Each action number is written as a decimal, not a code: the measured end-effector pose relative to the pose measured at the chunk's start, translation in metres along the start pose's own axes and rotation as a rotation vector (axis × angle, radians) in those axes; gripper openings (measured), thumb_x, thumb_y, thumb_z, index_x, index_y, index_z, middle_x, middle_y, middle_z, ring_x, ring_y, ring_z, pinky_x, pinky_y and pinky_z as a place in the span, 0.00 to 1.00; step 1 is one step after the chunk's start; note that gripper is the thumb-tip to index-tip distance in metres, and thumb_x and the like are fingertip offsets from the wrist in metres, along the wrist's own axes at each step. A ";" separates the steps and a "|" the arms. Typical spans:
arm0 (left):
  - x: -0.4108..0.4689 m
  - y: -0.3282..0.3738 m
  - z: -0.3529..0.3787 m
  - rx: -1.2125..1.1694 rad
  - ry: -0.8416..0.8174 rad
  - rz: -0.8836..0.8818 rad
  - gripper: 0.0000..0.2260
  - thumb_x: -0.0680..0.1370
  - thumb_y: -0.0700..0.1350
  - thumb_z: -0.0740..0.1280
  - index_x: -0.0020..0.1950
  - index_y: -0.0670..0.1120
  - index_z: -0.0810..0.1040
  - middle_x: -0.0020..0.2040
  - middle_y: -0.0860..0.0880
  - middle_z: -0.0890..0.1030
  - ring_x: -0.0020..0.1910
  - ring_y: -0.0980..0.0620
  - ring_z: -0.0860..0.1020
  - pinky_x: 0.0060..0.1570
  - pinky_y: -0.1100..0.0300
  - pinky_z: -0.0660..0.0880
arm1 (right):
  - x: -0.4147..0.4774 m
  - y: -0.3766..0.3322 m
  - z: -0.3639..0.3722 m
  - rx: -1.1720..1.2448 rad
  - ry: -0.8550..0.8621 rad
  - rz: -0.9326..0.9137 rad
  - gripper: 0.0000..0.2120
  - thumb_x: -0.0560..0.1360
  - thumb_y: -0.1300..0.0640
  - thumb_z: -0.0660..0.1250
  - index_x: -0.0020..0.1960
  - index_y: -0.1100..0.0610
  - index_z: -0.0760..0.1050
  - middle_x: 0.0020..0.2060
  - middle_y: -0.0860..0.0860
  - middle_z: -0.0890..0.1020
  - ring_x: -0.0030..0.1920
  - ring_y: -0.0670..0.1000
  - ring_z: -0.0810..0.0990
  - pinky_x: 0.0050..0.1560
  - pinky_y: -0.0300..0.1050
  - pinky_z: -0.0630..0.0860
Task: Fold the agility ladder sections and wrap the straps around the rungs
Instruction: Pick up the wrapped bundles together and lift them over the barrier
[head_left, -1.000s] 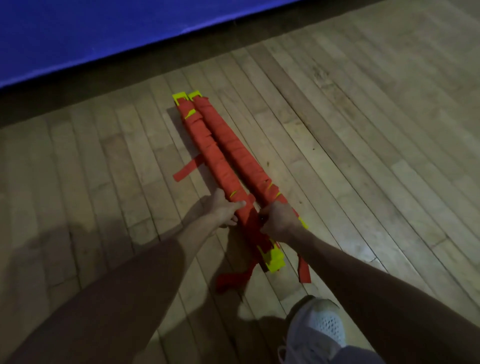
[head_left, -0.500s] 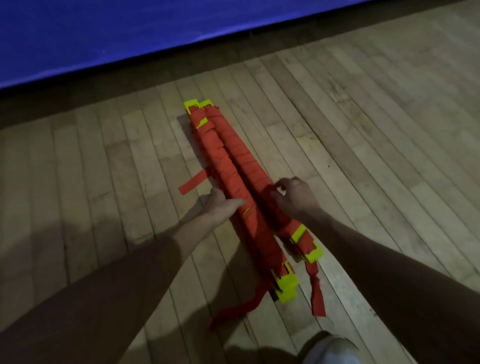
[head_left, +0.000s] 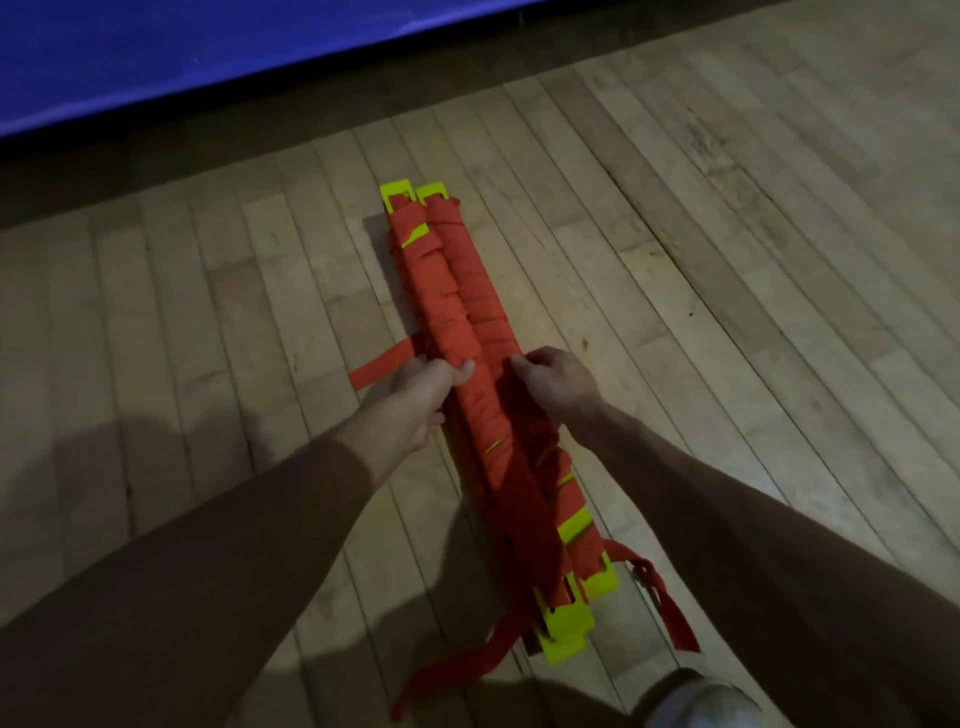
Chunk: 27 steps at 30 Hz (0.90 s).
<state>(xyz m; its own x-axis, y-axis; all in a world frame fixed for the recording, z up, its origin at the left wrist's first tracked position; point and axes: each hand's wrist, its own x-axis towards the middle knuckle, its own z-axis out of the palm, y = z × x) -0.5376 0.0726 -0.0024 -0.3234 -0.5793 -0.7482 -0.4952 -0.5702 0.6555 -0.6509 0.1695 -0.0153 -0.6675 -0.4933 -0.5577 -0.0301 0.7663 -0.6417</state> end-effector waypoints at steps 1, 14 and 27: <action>-0.003 -0.002 -0.004 -0.022 -0.005 0.003 0.17 0.76 0.41 0.71 0.63 0.45 0.74 0.52 0.49 0.76 0.50 0.50 0.73 0.59 0.51 0.71 | -0.002 -0.001 0.003 0.070 -0.001 0.009 0.15 0.78 0.45 0.65 0.54 0.56 0.79 0.49 0.54 0.83 0.49 0.55 0.81 0.47 0.49 0.78; -0.046 -0.034 -0.095 0.033 0.146 0.147 0.12 0.70 0.40 0.76 0.36 0.46 0.73 0.37 0.51 0.80 0.41 0.49 0.79 0.41 0.55 0.76 | -0.069 -0.064 0.051 0.163 -0.242 0.010 0.35 0.62 0.37 0.77 0.62 0.54 0.76 0.53 0.52 0.84 0.48 0.52 0.83 0.43 0.47 0.81; -0.303 0.109 -0.225 0.015 0.224 0.733 0.11 0.66 0.38 0.78 0.44 0.50 0.84 0.41 0.51 0.86 0.41 0.52 0.84 0.49 0.51 0.81 | -0.297 -0.283 -0.010 0.136 0.003 -0.612 0.28 0.63 0.33 0.73 0.53 0.51 0.77 0.50 0.51 0.84 0.51 0.54 0.83 0.50 0.56 0.82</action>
<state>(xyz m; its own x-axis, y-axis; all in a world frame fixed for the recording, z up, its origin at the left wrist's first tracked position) -0.3126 0.0548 0.3190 -0.4034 -0.9113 -0.0830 -0.2284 0.0124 0.9735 -0.4517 0.1033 0.3369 -0.5617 -0.8246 -0.0666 -0.3127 0.2861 -0.9057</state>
